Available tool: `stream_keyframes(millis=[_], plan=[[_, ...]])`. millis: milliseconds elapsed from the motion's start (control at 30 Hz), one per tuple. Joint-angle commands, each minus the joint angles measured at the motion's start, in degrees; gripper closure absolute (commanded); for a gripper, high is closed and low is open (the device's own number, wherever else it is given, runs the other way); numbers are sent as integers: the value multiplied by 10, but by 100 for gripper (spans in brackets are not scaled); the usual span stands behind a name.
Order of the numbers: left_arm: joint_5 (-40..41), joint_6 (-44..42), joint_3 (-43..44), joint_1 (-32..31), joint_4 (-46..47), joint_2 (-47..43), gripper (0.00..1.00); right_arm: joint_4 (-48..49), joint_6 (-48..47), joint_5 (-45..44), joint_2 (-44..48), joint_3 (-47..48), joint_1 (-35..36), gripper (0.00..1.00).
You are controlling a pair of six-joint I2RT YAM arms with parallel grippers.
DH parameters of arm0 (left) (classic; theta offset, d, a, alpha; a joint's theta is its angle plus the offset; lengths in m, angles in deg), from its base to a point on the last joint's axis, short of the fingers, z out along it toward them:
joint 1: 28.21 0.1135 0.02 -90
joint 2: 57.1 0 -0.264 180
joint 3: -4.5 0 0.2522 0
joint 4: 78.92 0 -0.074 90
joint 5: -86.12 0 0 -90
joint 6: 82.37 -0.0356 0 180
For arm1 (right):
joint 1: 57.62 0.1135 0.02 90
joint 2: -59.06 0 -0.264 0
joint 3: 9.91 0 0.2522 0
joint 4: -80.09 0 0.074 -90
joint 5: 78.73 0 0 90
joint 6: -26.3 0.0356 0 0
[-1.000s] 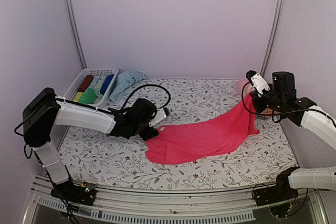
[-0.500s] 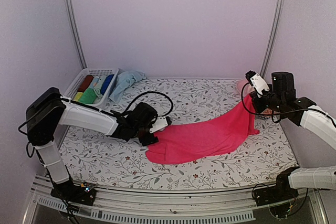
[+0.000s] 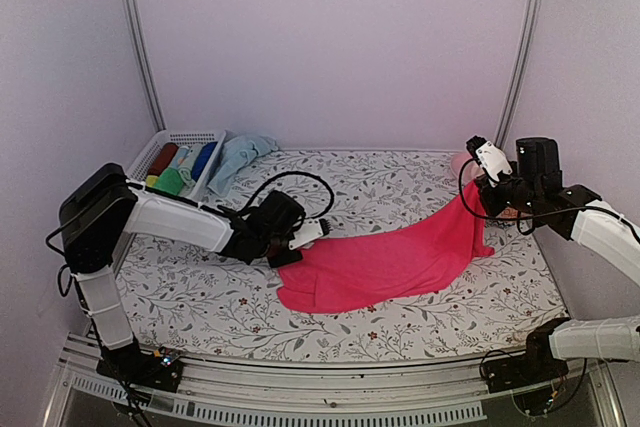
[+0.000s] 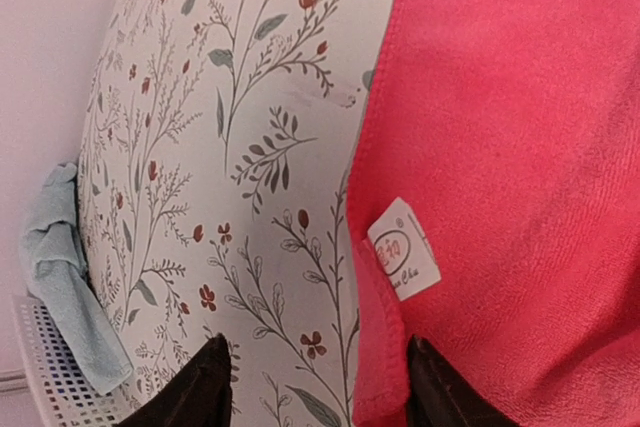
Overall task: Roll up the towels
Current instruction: Flatten out the towel at the center of the board.
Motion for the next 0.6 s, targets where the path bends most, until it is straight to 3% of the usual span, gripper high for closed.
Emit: stream_keyframes(millis=[0,500,567], plan=[[-9,-3,24,11,-12,7,43,0,2,7,-2,1,5,97],[-18,19,39,16,-64,23,45,0,2,7,-2,1,6,98],[-17,21,40,17,-67,23,49,0,2,6,-3,1,6,98]])
